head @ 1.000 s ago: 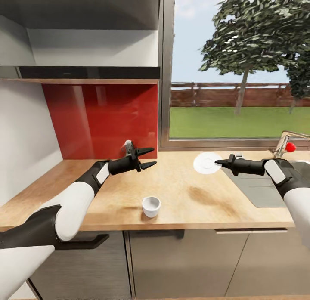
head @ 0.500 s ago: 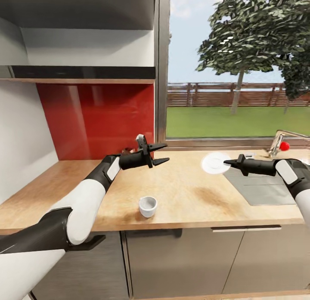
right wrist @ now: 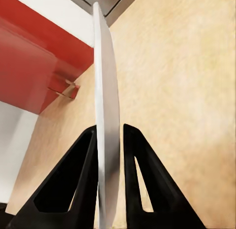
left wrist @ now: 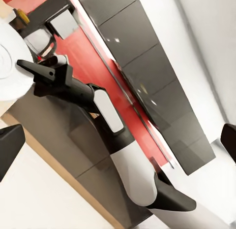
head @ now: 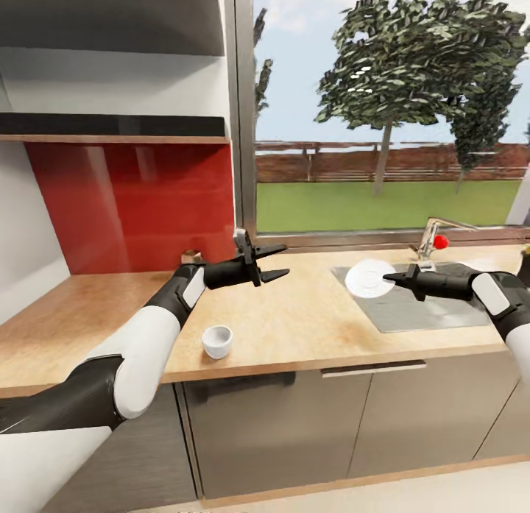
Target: Set up a coffee station on the kitchen countertop: keep the coffee maker on the countertop, move the bottle of coffee from the kitchen shelf to the counter next to the coffee maker, place a paper coffee filter on top of the coffee maker, put the saucer next to the coffee maker with the coffee cup on the saucer, and place the electric kettle next to the coffee maker.
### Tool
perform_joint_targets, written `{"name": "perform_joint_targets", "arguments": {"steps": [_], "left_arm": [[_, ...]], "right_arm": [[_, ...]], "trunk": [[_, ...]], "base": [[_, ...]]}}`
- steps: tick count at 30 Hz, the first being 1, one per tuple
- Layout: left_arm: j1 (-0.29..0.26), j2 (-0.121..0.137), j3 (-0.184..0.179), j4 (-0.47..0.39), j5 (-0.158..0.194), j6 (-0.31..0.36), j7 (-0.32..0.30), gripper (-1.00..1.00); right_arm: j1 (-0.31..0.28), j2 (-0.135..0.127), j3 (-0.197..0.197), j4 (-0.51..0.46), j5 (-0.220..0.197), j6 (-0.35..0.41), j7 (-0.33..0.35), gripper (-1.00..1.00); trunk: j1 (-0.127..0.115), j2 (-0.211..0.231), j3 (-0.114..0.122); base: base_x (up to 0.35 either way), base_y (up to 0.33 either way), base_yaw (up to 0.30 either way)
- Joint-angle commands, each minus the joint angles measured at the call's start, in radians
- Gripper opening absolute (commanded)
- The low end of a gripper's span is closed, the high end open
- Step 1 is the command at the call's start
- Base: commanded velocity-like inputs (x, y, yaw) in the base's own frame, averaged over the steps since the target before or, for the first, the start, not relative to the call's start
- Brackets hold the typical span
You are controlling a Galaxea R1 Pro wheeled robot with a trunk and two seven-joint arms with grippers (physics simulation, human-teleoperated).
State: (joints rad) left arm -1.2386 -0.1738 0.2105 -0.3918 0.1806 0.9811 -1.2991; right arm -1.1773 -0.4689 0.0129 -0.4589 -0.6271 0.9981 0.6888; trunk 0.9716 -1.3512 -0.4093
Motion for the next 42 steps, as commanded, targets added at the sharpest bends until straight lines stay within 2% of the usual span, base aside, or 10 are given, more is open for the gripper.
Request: {"name": "perform_joint_targets", "arguments": {"steps": [1,6,18,25,34,42], "left_arm": [[-0.001,-0.001,0.002,0.0,-0.001,0.008,-0.002,1.0],[-0.001,-0.001,0.002,-0.001,-0.001,0.008,-0.002,1.0],[-0.001,-0.001,0.007,0.001,-0.001,0.008,-0.002,1.0],[-0.001,-0.001,0.008,0.001,-0.001,0.008,-0.002,1.0],[-0.001,-0.001,0.009,0.001,-0.001,0.008,-0.002,1.0],[-0.001,-0.001,0.009,0.002,-0.001,0.008,-0.002,1.0]], "right_arm": [[-0.001,-0.001,0.001,0.0,0.0,0.004,0.006,-1.0],[-0.001,-0.001,0.001,-0.016,0.0,0.004,0.007,-1.0],[-0.001,-0.002,0.001,-0.02,0.0,0.004,0.008,-1.0],[-0.001,-0.003,0.001,-0.02,0.0,0.004,0.007,-1.0],[-0.001,-0.004,0.001,-0.021,0.0,0.004,0.007,-1.0],[-0.001,-0.017,0.001,-0.036,0.0,0.004,0.006,-1.0]], "trunk": [[0.0,-0.001,-0.001],[0.0,-0.001,-0.001],[0.0,-0.001,-0.001],[0.0,-0.001,-0.001],[0.0,-0.001,-0.001],[0.0,-0.001,-0.001]], "base": [[-0.162,-0.184,-0.127],[-0.157,-0.241,-0.106],[-0.015,-0.037,-0.248],[0.0,-0.188,-0.15],[0.0,-0.02,-0.192],[0.0,0.0,-0.103]]}}
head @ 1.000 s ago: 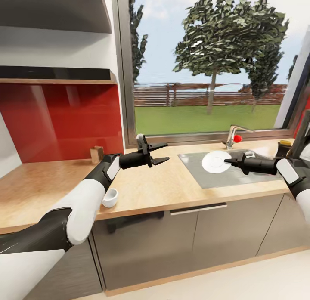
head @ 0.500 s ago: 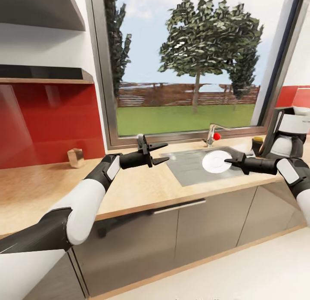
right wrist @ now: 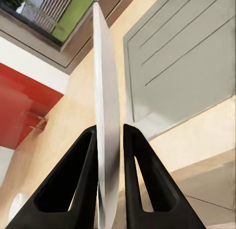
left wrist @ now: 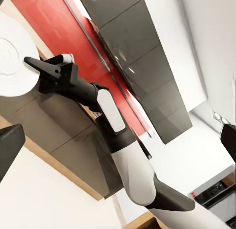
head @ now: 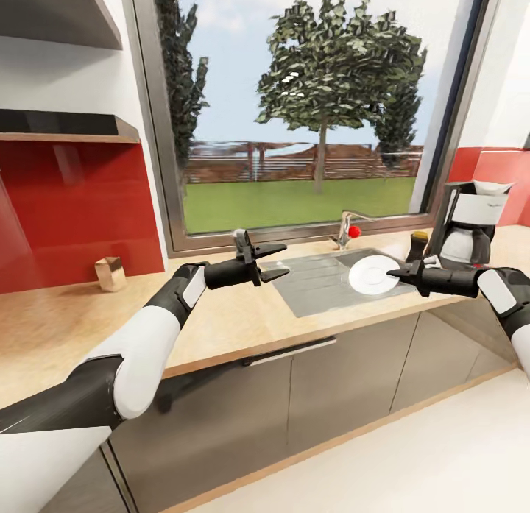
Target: Set up a coffee station on the kitchen countertop: keep the coffee maker on the countertop, move the bottle of coffee from the kitchen shelf to the counter next to the coffee maker, place a paper coffee filter on top of the coffee maker, put the saucer next to the coffee maker with the coffee cup on the saucer, and place the electric kettle next to the coffee maker.
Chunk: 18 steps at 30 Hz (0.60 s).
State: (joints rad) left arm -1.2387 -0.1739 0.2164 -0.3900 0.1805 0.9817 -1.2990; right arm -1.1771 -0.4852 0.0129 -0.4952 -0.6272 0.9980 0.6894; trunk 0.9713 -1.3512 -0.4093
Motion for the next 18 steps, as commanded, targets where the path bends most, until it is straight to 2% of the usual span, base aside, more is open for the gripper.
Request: {"name": "perform_joint_targets", "arguments": {"steps": [1,18], "left_arm": [[-0.001,-0.001,0.003,0.0,-0.001,0.008,-0.002,1.0],[-0.001,-0.001,0.003,0.003,-0.002,0.008,-0.002,1.0]], "right_arm": [[-0.001,-0.001,0.001,0.0,0.0,0.004,0.006,-1.0],[-0.001,-0.003,0.001,-0.003,0.0,0.004,0.006,-1.0]], "trunk": [[0.0,-0.001,-0.001],[0.0,-0.001,-0.001]], "base": [[0.0,0.0,-0.239],[0.0,0.0,-0.263]]}}
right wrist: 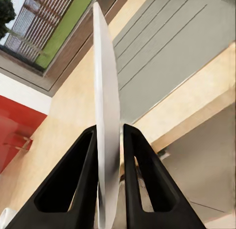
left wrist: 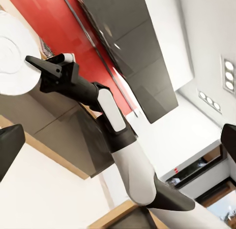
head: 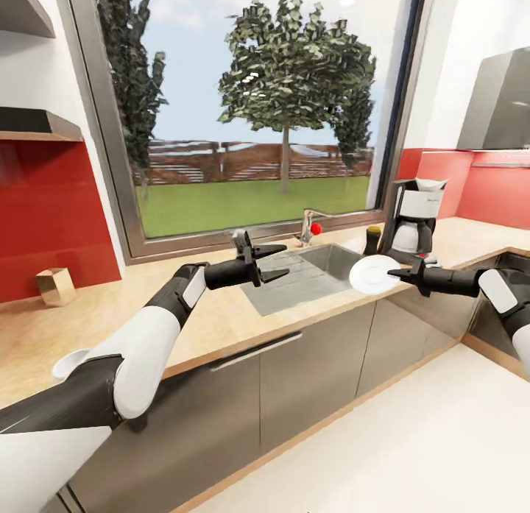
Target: Set up a coffee station on the kitchen countertop: keep the coffee maker on the countertop, move the bottle of coffee from the kitchen shelf to the counter next to the coffee maker, place a paper coffee filter on top of the coffee maker, put the saucer next to the coffee maker with the coffee cup on the saucer, and place the electric kettle next to the coffee maker.
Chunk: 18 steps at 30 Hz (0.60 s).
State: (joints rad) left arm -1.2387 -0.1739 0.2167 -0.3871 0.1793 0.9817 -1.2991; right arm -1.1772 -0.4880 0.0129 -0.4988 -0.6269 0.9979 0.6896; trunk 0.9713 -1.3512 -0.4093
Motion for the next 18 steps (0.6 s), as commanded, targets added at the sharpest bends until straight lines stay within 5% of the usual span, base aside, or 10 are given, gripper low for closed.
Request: {"name": "perform_joint_targets", "arguments": {"steps": [1,18], "left_arm": [[-0.001,-0.001,0.003,0.0,-0.001,0.008,-0.002,1.0],[-0.001,-0.001,0.003,0.002,0.0,0.008,-0.002,1.0]], "right_arm": [[-0.001,-0.004,0.001,0.0,0.0,0.004,0.006,-1.0],[-0.001,-0.014,0.001,0.0,0.0,0.004,0.007,-1.0]], "trunk": [[0.0,-0.001,-0.001],[0.0,-0.001,-0.001]], "base": [[0.0,0.0,-0.268],[0.0,0.0,-0.269]]}}
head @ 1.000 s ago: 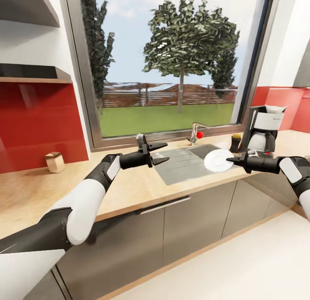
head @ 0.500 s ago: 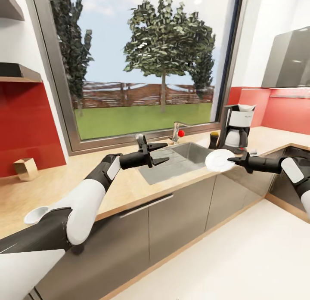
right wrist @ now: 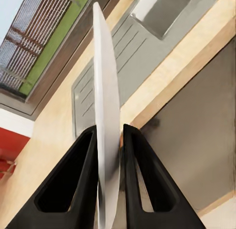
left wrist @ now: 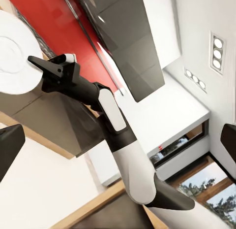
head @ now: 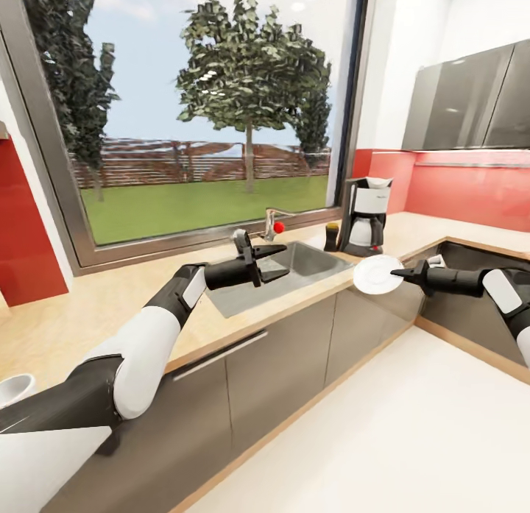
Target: Set up a coffee station on the kitchen countertop: keep the coffee maker on the countertop, move the bottle of coffee from the kitchen shelf to the counter next to the coffee maker, place a paper coffee filter on top of the coffee maker, put the saucer next to the coffee maker with the coffee cup on the saucer, and place the electric kettle next to the coffee maker.
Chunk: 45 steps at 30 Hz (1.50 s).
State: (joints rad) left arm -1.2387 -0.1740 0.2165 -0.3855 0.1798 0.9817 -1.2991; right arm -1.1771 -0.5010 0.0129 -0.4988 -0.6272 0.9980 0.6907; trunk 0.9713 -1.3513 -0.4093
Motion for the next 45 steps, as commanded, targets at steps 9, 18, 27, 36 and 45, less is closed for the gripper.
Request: {"name": "perform_joint_targets", "arguments": {"steps": [9,18,27,36,45], "left_arm": [[-0.001,-0.001,0.003,0.0,-0.001,0.007,-0.002,1.0],[-0.001,-0.001,0.003,0.003,-0.002,0.006,-0.002,1.0],[-0.001,-0.001,0.002,0.005,-0.002,0.005,-0.002,1.0],[-0.001,-0.001,-0.005,0.005,-0.002,0.005,-0.002,1.0],[-0.001,-0.001,-0.005,0.006,-0.002,0.005,-0.003,1.0]], "right_arm": [[-0.001,-0.001,0.001,0.001,0.0,0.004,0.006,-1.0],[-0.001,-0.001,0.001,0.001,-0.001,0.004,0.006,-1.0],[-0.001,-0.001,0.001,0.002,-0.001,0.004,0.006,-1.0],[-0.001,-0.001,0.0,0.002,-0.001,0.004,0.006,-1.0],[-0.001,-0.001,0.0,0.002,0.0,0.004,0.005,-1.0]], "trunk": [[0.0,-0.001,-0.001],[0.0,-0.001,-0.001],[0.0,-0.001,-0.001],[0.0,-0.001,-0.001],[0.0,-0.001,-0.001]], "base": [[0.0,-0.044,-0.177],[0.0,-0.085,-0.232],[0.0,-0.003,-0.286],[0.0,0.0,-0.287],[0.0,0.0,-0.287]]}}
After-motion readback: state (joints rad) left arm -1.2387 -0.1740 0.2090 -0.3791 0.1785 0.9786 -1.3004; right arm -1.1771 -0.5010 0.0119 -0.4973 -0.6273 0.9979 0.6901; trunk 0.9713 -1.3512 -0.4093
